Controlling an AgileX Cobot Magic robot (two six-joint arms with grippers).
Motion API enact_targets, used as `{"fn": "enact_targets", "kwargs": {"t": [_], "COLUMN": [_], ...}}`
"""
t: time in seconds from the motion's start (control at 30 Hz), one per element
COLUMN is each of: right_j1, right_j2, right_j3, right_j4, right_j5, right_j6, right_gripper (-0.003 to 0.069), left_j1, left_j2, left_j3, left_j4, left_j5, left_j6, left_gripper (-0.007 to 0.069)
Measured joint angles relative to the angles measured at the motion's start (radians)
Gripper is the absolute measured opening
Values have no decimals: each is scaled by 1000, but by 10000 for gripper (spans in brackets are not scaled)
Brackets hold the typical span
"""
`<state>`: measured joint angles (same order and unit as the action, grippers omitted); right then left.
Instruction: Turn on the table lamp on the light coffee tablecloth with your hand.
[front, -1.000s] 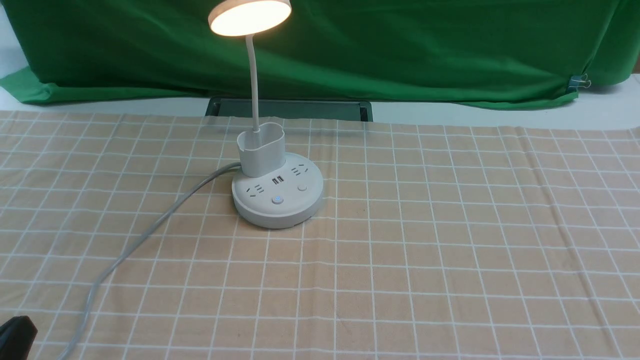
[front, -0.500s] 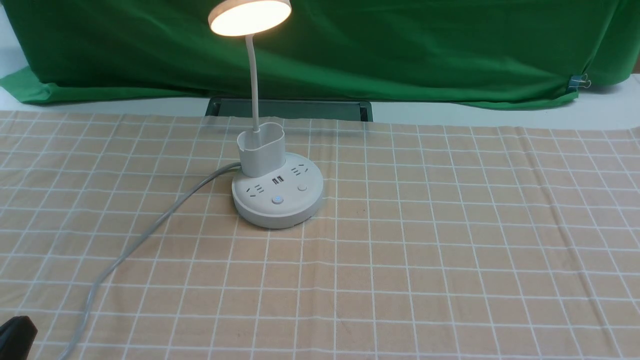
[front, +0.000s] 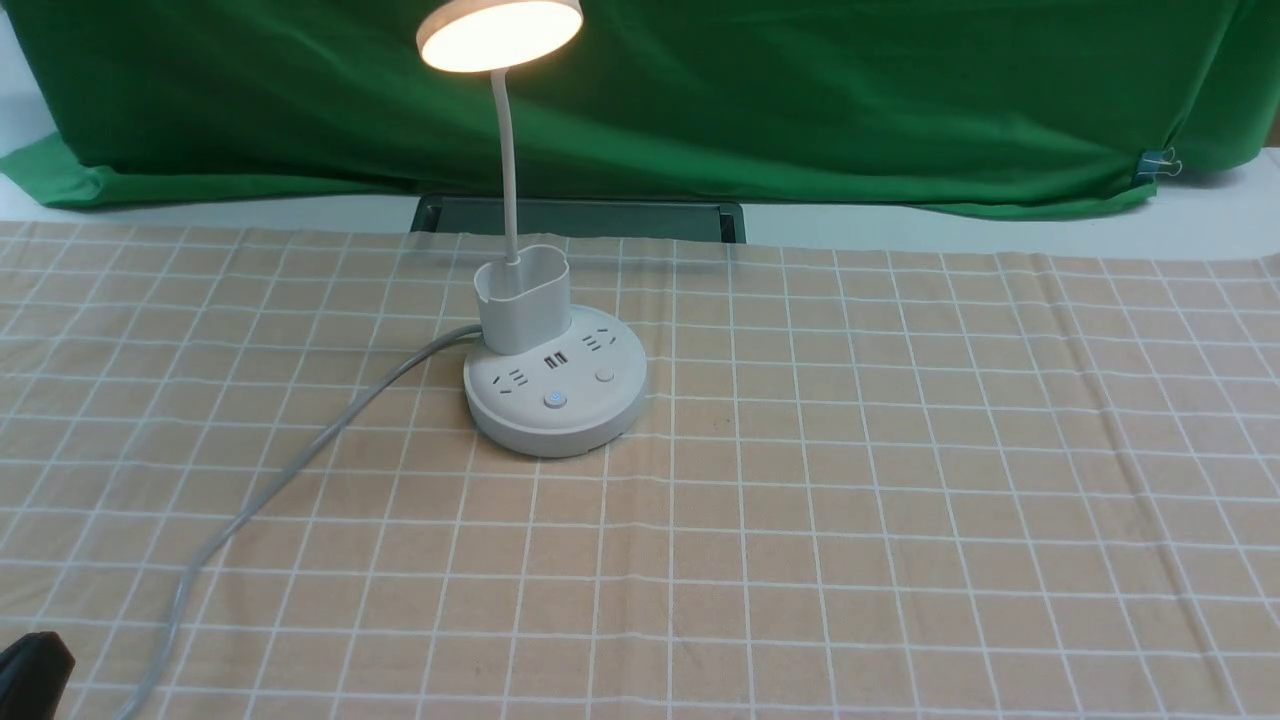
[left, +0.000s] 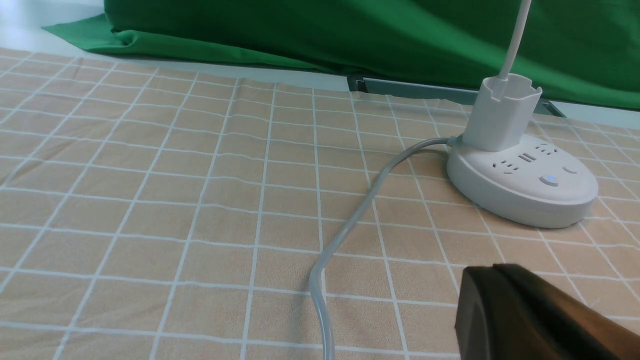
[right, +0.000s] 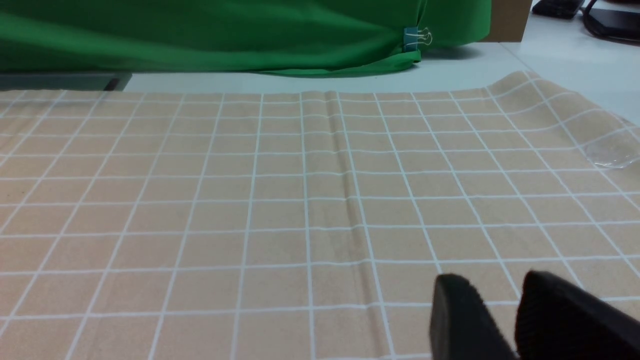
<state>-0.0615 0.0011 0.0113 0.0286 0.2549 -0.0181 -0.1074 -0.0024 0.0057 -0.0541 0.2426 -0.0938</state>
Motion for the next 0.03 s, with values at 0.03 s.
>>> {"fn": "enact_targets", "kwargs": {"t": [0.03], "right_j1": [0], "right_j2": [0], "right_j3": [0], "right_j4": [0], "right_j5": [0], "right_j6": [0], "right_gripper": [241], "left_j1": [0], "left_j2": [0], "left_j3": [0], "left_j4": [0], "left_j5": [0], "left_j6": [0], "left_gripper": [2]}}
